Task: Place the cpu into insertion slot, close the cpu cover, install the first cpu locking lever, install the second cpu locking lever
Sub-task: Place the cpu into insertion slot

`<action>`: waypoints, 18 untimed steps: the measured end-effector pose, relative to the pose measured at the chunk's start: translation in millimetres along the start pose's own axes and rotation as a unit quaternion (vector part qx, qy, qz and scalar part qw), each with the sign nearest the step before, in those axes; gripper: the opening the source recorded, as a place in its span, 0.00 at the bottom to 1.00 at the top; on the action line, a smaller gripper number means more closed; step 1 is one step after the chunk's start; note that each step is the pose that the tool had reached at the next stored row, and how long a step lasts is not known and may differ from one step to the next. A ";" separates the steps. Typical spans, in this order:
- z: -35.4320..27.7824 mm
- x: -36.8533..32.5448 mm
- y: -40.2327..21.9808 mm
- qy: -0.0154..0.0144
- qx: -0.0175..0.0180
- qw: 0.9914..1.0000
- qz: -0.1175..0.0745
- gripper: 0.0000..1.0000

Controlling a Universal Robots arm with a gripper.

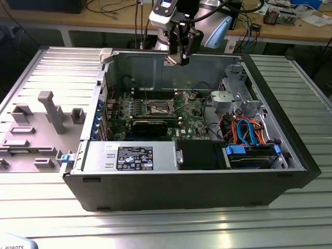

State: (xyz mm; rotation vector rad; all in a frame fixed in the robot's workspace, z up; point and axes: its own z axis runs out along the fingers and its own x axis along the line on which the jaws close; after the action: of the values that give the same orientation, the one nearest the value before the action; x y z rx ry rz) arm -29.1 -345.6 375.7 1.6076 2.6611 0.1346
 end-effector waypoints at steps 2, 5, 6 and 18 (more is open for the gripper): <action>0.0 0.0 0.0 -0.001 0.000 1.000 0.007 0.54; 0.1 0.0 0.0 -0.002 0.000 1.000 0.018 0.54; 0.1 0.0 0.0 -0.002 0.000 1.000 0.022 0.54; 0.4 0.8 -1.5 -0.004 -0.001 0.999 0.041 0.54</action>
State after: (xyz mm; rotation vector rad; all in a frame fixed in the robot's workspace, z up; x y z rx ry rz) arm -30.7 -345.6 375.2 1.7149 2.5892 0.1324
